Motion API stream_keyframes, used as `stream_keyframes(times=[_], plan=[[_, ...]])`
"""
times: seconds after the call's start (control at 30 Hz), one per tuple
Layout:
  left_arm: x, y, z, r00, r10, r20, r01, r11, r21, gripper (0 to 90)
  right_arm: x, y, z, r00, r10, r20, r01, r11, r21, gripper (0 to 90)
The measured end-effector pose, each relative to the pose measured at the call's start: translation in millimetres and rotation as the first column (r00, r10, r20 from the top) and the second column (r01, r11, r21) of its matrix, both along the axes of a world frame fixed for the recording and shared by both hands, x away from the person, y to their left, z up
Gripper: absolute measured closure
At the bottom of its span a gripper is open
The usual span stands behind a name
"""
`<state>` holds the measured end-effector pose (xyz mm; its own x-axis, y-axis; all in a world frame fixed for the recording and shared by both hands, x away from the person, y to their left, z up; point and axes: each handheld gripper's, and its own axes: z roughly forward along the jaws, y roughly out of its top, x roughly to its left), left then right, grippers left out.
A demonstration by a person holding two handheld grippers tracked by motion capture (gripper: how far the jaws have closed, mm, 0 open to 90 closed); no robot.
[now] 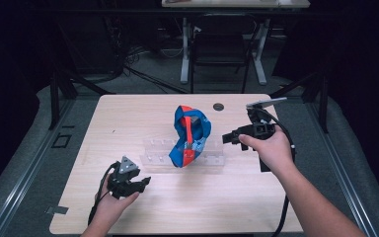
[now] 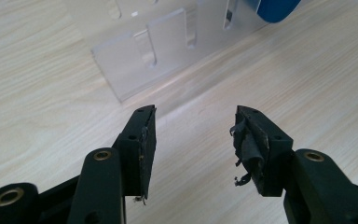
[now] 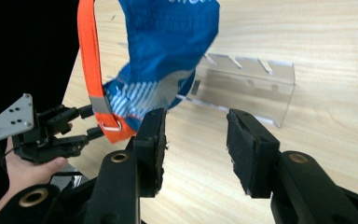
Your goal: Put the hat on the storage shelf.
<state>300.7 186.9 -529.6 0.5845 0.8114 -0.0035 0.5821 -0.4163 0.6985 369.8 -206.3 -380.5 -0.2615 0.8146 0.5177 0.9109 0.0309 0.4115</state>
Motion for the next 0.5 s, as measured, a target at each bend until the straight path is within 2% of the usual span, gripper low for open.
stream_keyframes(times=[0.23,0.5], plan=[[-11.1,13.1,-7.5,0.9997,0.024,0.001,-0.024,0.9996,-0.018,48.5,-15.4,-12.4,-5.6,1.0,0.007,0.004,-0.006,1.0,-0.006,55.2],[-16.0,24.8,-16.1,0.9991,0.04,-0.011,-0.04,0.9992,-0.007,48.5,-27.0,-22.3,-19.9,1.0,-0.004,-0.003,0.004,0.9999,-0.014,54.1]])
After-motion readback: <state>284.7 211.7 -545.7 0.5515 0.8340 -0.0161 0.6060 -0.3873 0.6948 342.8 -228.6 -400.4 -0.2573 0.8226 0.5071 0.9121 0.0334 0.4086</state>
